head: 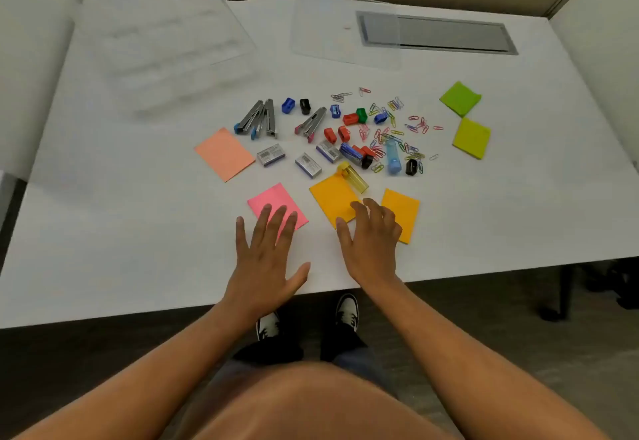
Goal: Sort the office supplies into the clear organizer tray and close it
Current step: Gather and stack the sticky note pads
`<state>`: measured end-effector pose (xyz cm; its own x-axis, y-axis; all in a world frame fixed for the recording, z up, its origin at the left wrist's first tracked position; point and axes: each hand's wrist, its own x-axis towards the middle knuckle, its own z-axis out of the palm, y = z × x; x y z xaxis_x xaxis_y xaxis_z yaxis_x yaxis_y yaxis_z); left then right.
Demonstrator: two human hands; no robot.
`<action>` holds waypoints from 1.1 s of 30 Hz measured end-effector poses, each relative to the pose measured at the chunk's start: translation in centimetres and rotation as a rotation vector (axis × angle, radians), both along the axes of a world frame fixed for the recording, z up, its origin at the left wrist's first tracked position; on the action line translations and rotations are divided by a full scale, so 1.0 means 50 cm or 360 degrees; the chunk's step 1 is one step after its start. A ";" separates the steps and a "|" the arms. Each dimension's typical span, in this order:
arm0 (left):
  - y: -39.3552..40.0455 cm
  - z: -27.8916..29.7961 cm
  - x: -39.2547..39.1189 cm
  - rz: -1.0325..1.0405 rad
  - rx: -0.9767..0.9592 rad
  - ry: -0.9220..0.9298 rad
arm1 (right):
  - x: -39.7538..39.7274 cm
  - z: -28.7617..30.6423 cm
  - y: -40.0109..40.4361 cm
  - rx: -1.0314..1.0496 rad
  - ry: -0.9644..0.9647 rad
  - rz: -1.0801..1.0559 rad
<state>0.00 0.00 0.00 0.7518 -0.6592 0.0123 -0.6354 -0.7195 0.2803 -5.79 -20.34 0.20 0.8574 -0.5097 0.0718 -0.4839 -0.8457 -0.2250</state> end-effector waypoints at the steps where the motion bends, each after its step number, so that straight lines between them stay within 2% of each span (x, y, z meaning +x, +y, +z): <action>1: -0.004 0.003 -0.002 -0.0028 -0.0070 0.0013 | 0.014 0.004 -0.006 0.0009 -0.0011 -0.0049; 4: -0.020 0.020 -0.011 -0.0072 -0.0327 0.0143 | 0.054 0.020 -0.019 0.0140 0.0067 -0.0223; 7: -0.040 0.033 -0.023 0.0003 -0.0560 0.0400 | 0.071 0.021 -0.022 0.0537 -0.0021 -0.0410; 11: -0.076 0.068 -0.018 0.0359 -0.0895 0.0952 | 0.045 0.055 -0.018 0.1220 -0.0295 -0.0592; 15: -0.106 0.085 -0.009 0.0732 -0.0936 0.1397 | -0.021 0.102 0.000 0.1770 -0.0475 -0.0784; 17: -0.118 0.093 -0.009 0.0824 -0.1001 0.1755 | -0.054 0.120 0.003 0.2152 -0.0527 -0.0807; 19: -0.126 0.096 -0.004 0.0845 -0.1195 0.2196 | -0.080 0.130 0.003 0.2588 -0.0568 -0.0765; 21: -0.130 0.094 0.002 0.0790 -0.1328 0.2374 | -0.097 0.129 0.005 0.2740 -0.0519 -0.0693; 24: -0.130 0.091 0.007 0.0810 -0.1350 0.2246 | -0.106 0.121 0.009 0.2555 -0.0370 -0.0634; 28: -0.123 0.090 0.000 0.0893 -0.1460 0.2231 | -0.109 0.117 -0.009 0.2051 -0.0069 -0.0448; 32: -0.105 0.074 -0.009 0.1036 -0.1505 0.2221 | -0.096 0.079 -0.066 0.0850 -0.0003 -0.0273; 33: -0.100 0.072 -0.012 0.1055 -0.1514 0.2240 | -0.094 0.067 -0.082 0.0628 0.0093 -0.0187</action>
